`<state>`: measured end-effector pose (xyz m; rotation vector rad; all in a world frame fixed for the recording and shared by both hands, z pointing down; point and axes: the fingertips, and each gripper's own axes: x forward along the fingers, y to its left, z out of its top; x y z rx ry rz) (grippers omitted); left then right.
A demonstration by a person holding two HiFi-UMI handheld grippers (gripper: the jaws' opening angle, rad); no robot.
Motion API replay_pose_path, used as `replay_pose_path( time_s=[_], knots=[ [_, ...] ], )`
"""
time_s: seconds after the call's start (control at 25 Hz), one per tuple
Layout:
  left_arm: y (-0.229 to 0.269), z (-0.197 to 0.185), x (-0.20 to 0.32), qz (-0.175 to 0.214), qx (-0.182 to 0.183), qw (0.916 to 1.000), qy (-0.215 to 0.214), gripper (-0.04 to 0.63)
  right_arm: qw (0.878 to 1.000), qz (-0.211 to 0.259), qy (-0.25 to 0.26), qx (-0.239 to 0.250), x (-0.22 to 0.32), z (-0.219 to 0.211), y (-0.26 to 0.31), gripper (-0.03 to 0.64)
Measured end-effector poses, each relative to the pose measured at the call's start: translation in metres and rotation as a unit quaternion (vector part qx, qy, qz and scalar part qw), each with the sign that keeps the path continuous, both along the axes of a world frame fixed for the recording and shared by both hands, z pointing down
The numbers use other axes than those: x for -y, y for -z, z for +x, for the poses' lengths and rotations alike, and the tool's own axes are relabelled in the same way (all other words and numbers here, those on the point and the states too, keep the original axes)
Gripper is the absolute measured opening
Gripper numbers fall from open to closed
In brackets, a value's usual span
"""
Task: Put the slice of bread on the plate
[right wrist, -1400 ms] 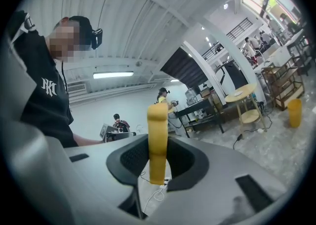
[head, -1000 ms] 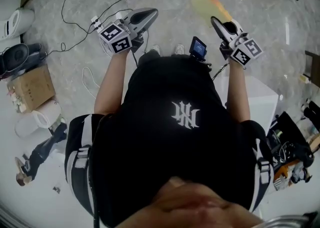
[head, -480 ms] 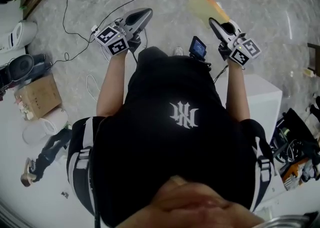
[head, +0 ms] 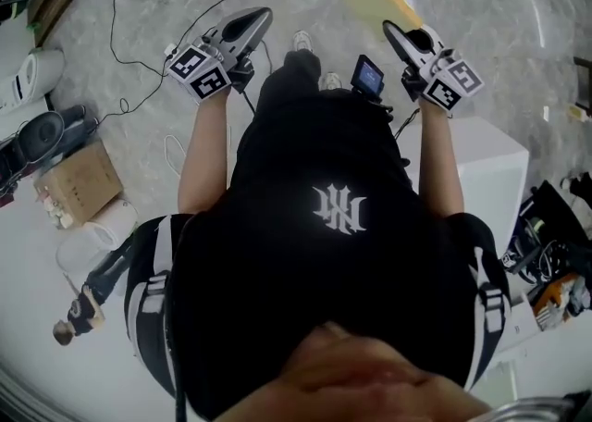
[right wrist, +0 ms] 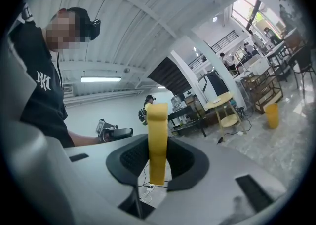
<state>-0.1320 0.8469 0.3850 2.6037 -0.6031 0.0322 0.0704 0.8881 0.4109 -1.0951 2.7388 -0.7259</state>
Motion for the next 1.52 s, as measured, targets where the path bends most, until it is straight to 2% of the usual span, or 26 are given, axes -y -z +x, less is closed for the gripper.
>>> replay_pose_path(
  time_s=[0.2, 0.4, 0.56, 0.68, 0.92, 1.0, 1.28, 1.52],
  knots=[
    [-0.013, 0.004, 0.032, -0.006, -0.01, 0.9999, -0.007, 0.008, 1.0, -0.007, -0.007, -0.013, 0.031, 0.003, -0.006, 0.092],
    [-0.014, -0.003, 0.08, 0.001, -0.016, 0.9998, -0.009, 0.006, 0.999, -0.006, -0.002, -0.033, 0.086, -0.008, -0.002, 0.092],
    [-0.013, -0.021, 0.126, 0.019, -0.018, 0.9996, -0.006, 0.006, 0.999, 0.008, 0.005, -0.044, 0.139, -0.027, 0.013, 0.092],
    [-0.008, -0.036, 0.162, 0.019, -0.032, 0.9993, 0.006, 0.006, 0.998, 0.018, 0.006, -0.062, 0.174, -0.04, 0.02, 0.092],
    [-0.015, -0.073, 0.224, 0.033, -0.035, 0.9988, 0.004, 0.006, 0.993, 0.032, -0.012, -0.116, 0.237, -0.065, 0.022, 0.092],
    [-0.02, -0.077, 0.239, 0.028, -0.039, 0.9988, 0.007, 0.006, 0.992, 0.032, -0.02, -0.123, 0.251, -0.065, 0.021, 0.092],
    [-0.037, -0.081, 0.283, 0.005, -0.04, 0.999, 0.021, 0.006, 0.991, 0.012, -0.03, -0.131, 0.295, -0.054, 0.007, 0.092],
    [-0.043, -0.057, 0.342, -0.004, -0.029, 0.9992, 0.028, 0.006, 0.993, 0.015, -0.024, -0.118, 0.362, -0.035, -0.003, 0.092]
  ],
)
